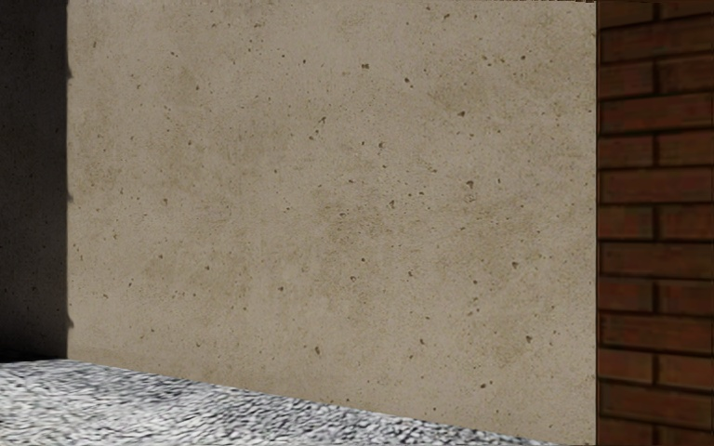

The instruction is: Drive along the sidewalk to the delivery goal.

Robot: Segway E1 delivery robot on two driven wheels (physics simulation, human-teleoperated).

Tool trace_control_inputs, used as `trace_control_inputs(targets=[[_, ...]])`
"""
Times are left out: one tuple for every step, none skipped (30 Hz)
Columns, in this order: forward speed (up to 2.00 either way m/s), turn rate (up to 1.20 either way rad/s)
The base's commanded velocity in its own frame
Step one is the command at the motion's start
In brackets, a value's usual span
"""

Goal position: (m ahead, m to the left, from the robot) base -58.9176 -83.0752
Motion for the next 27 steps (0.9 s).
trace_control_inputs(targets=[[0.00, 0.71], [0.00, 0.71], [0.00, 0.71], [0.00, 0.71], [0.00, 0.71], [0.00, 0.71], [0.00, 0.71], [0.00, 0.71], [0.00, 0.71], [0.00, 0.71], [0.00, 0.71], [0.00, 0.71], [0.00, 0.71], [0.00, 0.71], [0.00, 0.71], [0.00, 0.71], [0.00, 0.71], [0.00, 0.71], [0.00, 0.71], [0.09, 0.71], [0.16, 0.71], [0.16, 0.71], [0.19, 0.71], [0.24, 0.71], [0.34, 0.71], [0.44, 0.71], [0.44, 0.71]])
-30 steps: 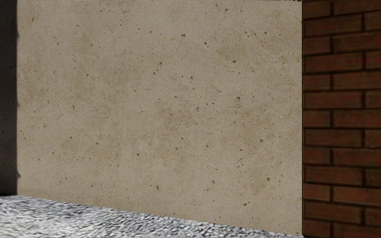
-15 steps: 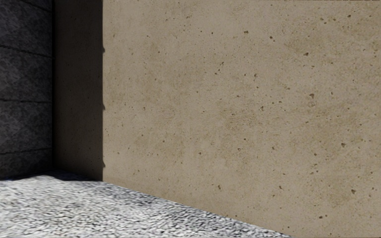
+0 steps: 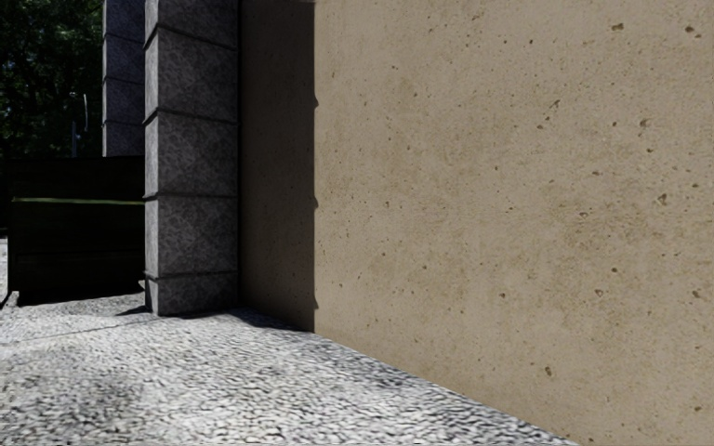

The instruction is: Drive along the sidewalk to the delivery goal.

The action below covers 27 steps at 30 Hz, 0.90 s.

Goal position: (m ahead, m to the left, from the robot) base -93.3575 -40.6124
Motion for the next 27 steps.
trace_control_inputs(targets=[[0.52, 0.71], [0.56, 0.71], [0.60, 0.71], [0.63, 0.71], [0.64, 0.71], [0.64, 0.71], [0.65, 0.71], [0.66, 0.71], [0.66, 0.71], [0.66, 0.71], [0.66, 0.71], [0.66, 0.71], [0.66, 0.71], [0.66, 0.71], [0.66, 0.71], [0.66, 0.74], [0.66, 0.77], [0.66, 0.77], [0.66, 0.77], [0.66, 0.78], [0.67, 0.78], [0.68, 0.78], [0.68, 0.78], [0.69, 0.78], [0.70, 0.78], [0.71, 0.78], [0.71, 0.78]])
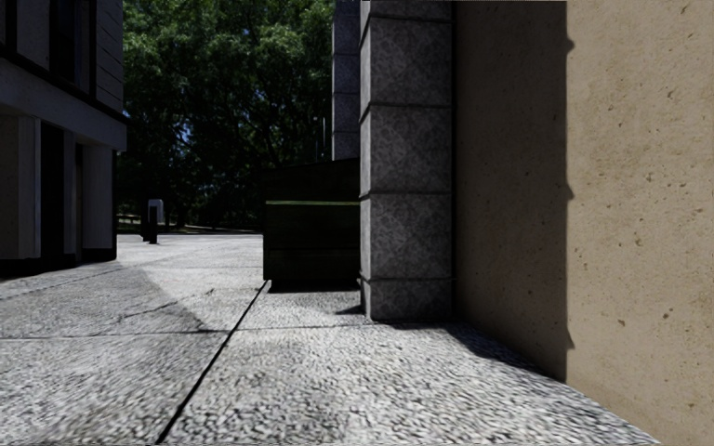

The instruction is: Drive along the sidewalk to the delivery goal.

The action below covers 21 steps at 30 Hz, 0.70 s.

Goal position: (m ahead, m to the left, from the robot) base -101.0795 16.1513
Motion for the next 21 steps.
trace_control_inputs(targets=[[0.71, 0.78], [0.72, 0.78], [0.73, 0.78], [0.74, 0.78], [0.75, 0.78], [0.76, 0.78], [0.76, 0.78], [0.78, 0.78], [0.78, 0.78], [0.79, 0.78], [0.79, 0.78], [0.79, 0.78], [0.79, 0.74], [0.79, 0.64], [0.79, 0.57], [0.79, 0.57], [0.79, 0.56], [0.79, 0.55], [0.79, 0.55], [0.79, 0.55], [0.79, 0.55]])
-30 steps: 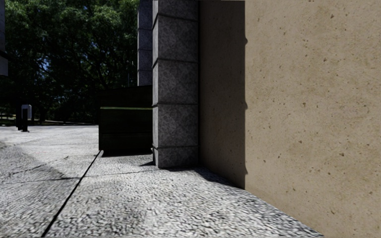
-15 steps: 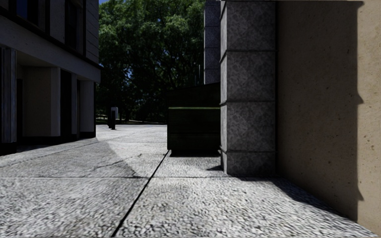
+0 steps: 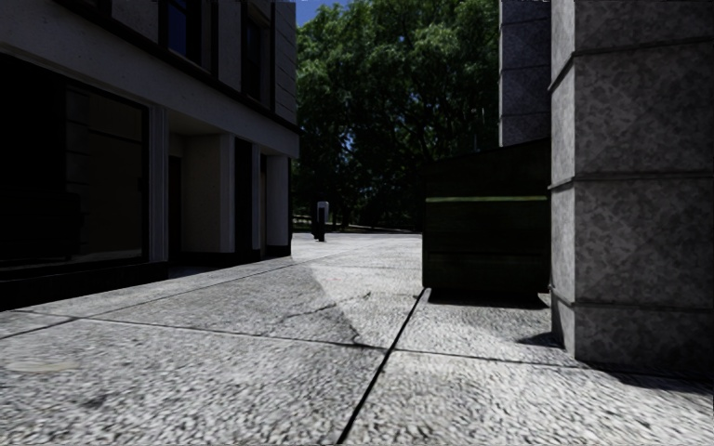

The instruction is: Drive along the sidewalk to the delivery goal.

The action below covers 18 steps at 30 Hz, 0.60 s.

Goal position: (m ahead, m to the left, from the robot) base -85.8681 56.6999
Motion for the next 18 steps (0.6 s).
trace_control_inputs(targets=[[0.79, 0.55], [0.79, 0.52], [0.79, 0.52], [0.79, 0.46], [0.79, 0.35], [0.79, 0.28], [0.79, 0.24], [0.79, 0.24], [0.79, 0.22], [0.79, 0.21], [0.79, 0.20], [0.79, 0.20], [0.80, 0.00], [0.81, 0.00], [0.82, 0.00], [0.82, 0.00], [0.82, 0.00], [0.83, 0.00]])
